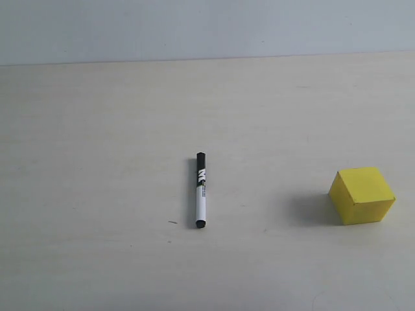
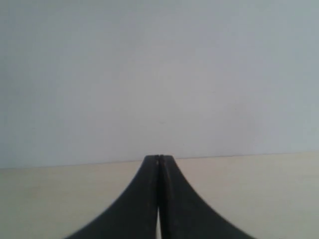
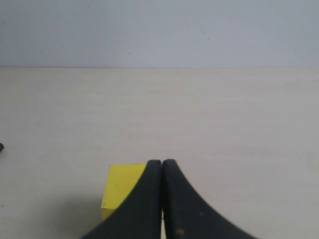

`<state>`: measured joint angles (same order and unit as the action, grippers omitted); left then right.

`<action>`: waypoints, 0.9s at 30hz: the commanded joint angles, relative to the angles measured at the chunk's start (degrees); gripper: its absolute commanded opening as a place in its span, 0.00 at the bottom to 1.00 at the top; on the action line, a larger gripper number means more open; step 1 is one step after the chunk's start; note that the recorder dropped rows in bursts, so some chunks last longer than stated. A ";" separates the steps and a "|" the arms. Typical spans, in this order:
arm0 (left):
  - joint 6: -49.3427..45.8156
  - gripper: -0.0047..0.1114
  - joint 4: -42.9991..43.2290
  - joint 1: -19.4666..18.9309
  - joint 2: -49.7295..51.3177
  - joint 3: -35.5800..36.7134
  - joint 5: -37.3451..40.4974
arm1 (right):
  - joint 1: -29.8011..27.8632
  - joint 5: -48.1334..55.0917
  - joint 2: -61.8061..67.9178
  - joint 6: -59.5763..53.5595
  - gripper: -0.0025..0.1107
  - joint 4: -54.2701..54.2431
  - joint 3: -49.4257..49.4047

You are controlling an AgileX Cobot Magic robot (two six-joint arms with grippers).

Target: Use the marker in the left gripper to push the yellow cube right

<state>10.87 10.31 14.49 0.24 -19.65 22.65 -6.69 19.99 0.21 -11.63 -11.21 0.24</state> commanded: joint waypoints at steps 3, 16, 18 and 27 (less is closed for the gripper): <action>-0.35 0.04 2.62 -4.77 -0.24 7.34 -12.99 | -0.34 -0.83 -0.21 -0.06 0.02 -0.38 -0.24; -0.35 0.04 2.76 -9.96 -0.24 19.65 -15.95 | -0.34 -0.83 -0.21 -0.06 0.02 -0.38 -0.24; -0.35 0.04 2.76 -9.96 -0.24 19.65 -13.54 | -0.34 -0.83 -0.21 -0.06 0.02 -0.38 -0.24; 0.04 0.04 2.62 -9.96 -0.24 19.65 -6.96 | -0.34 -0.83 -0.21 -0.06 0.02 -0.38 -0.24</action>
<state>10.72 13.18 4.65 0.24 -0.09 12.15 -6.69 19.99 0.21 -11.63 -11.43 0.24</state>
